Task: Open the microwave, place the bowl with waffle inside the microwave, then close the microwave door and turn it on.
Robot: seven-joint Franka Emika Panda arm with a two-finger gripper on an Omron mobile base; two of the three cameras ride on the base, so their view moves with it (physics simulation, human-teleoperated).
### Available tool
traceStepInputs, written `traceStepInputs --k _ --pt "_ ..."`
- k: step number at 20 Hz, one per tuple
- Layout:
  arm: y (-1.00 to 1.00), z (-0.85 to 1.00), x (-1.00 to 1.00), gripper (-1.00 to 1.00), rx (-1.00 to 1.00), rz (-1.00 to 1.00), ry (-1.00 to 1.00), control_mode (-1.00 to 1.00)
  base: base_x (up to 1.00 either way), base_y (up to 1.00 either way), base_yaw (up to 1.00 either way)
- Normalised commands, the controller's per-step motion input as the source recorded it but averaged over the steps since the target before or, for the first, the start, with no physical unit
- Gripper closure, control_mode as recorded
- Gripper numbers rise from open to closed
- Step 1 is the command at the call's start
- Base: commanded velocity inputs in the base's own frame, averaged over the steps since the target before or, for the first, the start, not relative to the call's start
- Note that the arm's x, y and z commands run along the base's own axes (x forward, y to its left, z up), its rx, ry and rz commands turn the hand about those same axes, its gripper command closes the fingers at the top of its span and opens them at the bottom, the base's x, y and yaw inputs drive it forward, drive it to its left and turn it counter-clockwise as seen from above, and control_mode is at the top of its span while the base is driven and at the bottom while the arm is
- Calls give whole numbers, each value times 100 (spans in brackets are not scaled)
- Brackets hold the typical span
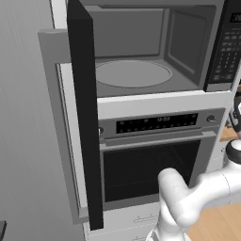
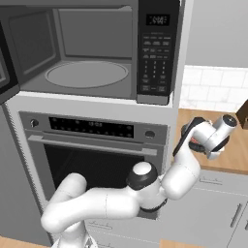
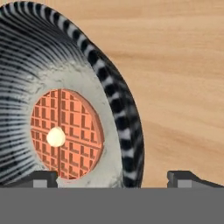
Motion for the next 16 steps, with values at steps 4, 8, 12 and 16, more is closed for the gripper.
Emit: traceStepInputs --k 4,8,12,16 --pt "-2 -26 0 -100 0 -2 0 -100 0 0 0" --pt "0 -24 0 -100 0 0 0 -100 0 0 0" --pt "0 -7 0 100 0 0 0 -100 0 0 0" --pt "0 0 0 100 0 0 0 -100 0 0 0"
